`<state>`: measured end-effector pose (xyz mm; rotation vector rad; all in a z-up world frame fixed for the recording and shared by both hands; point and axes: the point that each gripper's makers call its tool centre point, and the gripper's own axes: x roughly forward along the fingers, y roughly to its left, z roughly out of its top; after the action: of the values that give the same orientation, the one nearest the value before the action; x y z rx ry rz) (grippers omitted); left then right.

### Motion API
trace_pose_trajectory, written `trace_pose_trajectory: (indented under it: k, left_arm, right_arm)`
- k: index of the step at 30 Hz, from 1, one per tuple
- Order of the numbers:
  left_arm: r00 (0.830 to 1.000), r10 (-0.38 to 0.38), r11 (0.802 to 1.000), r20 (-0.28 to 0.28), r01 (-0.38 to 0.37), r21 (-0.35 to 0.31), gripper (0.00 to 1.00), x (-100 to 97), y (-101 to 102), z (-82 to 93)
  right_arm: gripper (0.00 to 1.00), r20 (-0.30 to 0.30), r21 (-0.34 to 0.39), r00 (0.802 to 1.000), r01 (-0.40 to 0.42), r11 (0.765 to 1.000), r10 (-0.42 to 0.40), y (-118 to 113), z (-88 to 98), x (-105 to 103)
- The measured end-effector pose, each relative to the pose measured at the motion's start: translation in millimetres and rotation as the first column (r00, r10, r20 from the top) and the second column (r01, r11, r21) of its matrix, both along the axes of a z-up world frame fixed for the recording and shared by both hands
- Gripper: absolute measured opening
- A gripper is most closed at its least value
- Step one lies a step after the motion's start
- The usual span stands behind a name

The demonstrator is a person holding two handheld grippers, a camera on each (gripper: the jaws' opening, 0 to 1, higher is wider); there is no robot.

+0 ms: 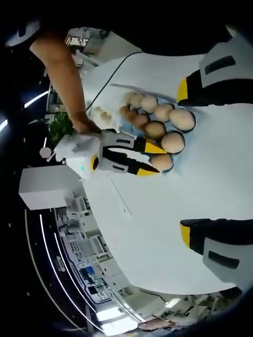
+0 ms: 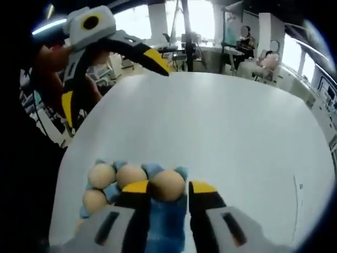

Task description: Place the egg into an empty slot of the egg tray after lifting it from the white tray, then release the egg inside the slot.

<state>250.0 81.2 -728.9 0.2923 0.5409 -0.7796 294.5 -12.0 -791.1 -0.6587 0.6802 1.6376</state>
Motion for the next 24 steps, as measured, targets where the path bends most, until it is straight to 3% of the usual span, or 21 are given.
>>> trace_pose_trajectory:
  k: [10, 18, 24]
  left_arm:
    - [1.0, -0.006, 1.0, 0.007, 0.006, 0.005, 0.89, -0.3, -6, 4.8]
    - [1.0, -0.007, 1.0, 0.008, 0.007, 0.001, 0.89, -2.5, -14, 7.1]
    - [1.0, -0.013, 1.0, 0.014, 0.013, 0.009, 0.89, -12.8, -50, 16.8]
  right_arm:
    - [0.3, 0.026, 0.004, 1.0, -0.014, 1.0, 0.014, -5, 5.3, -2]
    - [0.29, 0.038, -0.006, 0.999, 0.03, 1.0, -0.03, -30, 7.7, 4]
    - [0.29, 0.027, 0.003, 0.996, 0.091, 0.996, -0.091, -52, 8.8, 10]
